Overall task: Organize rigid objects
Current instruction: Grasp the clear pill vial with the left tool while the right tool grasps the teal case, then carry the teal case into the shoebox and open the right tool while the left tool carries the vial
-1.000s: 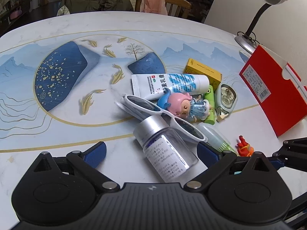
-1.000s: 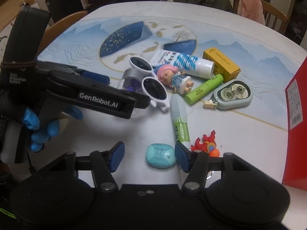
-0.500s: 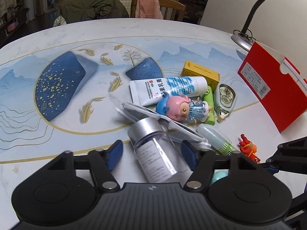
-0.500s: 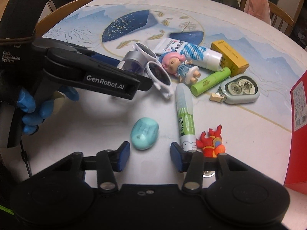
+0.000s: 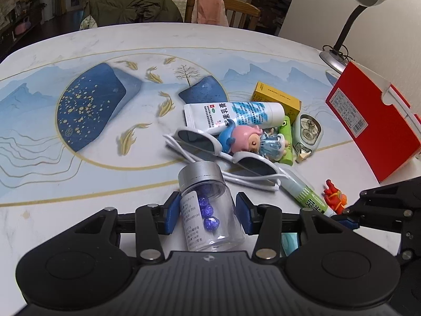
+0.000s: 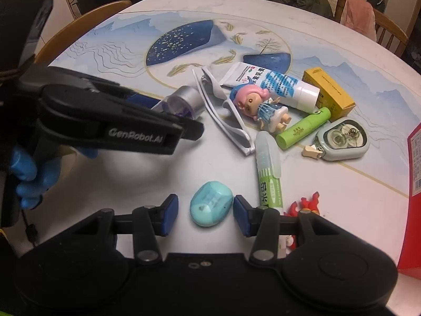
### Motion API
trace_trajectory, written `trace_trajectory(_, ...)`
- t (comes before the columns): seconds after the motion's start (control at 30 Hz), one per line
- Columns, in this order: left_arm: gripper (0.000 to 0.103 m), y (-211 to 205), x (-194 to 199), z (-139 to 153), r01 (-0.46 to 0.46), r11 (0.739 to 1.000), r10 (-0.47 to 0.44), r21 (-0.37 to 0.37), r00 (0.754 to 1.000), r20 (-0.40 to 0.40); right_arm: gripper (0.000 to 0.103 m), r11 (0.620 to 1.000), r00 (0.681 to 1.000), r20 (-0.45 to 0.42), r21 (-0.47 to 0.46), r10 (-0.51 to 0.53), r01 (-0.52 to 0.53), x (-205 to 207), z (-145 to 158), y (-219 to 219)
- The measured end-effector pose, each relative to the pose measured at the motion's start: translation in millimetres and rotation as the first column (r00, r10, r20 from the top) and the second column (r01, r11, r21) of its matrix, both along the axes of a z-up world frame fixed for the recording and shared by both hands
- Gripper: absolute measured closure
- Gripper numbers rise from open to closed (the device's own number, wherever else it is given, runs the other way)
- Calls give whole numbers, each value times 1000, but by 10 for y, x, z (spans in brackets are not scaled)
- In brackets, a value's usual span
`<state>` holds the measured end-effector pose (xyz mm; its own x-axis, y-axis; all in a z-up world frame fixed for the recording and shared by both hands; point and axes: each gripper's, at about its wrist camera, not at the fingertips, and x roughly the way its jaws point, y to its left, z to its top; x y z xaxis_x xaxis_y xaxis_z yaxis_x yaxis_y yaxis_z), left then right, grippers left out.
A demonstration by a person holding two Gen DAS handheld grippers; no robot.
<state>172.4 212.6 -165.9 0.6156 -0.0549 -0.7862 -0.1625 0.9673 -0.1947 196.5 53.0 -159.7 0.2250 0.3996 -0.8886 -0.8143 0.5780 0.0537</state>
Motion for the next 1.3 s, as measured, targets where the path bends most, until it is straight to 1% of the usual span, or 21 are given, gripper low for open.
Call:
trace_trajectory(0.07,58,-4,-30,11,-2,1000,2,-10,1000,0,70,1000,1000,2,4,0,0,-5,2,-4)
trace_trajectory(0.1,58,-4,-46,15,-3,1000,3,-20,1000,1,70,1000,1000,-3,9,-2,2,-5,4,-10)
trace_trajectory(0.2,58,-2,-96,48,13,996,-10,-85,999,30,70,1000,1000,3,22,-12,12,-15,20,-44)
trace_trajectory(0.23,59,-11,-106,57,13,996,-10,-92,1000,30,70,999,1000,4,32,-17,17,-18,35,-62)
trace_trajectory(0.3,59,-47,-124,70,11,996,-9,-86,1000,24,70,998,1000,-3,51,-25,25,-23,78,-108)
trace_trajectory(0.43,59,-83,-170,76,7,995,-6,-100,1000,14,70,996,999,-14,76,-47,48,-39,176,-244)
trace_trajectory(0.6,61,-142,-217,192,0,994,3,-112,999,33,70,990,997,-20,114,-76,77,-37,343,-456)
trace_trajectory(0.7,63,-177,-224,240,-7,990,12,-142,999,32,70,985,995,-21,139,-96,98,-6,471,-617)
trace_trajectory(0.9,63,-274,-226,283,-31,985,35,-167,999,24,70,964,985,-45,203,-165,170,131,745,-1014)
trace_trajectory(1.1,63,-479,-182,430,-25,984,33,-175,999,39,70,945,974,-18,239,-227,225,323,995,-1462)
trace_trajectory(1.3,63,-802,23,679,18,982,-4,-187,997,77,70,933,960,27,243,-279,265,584,1143,-1872)
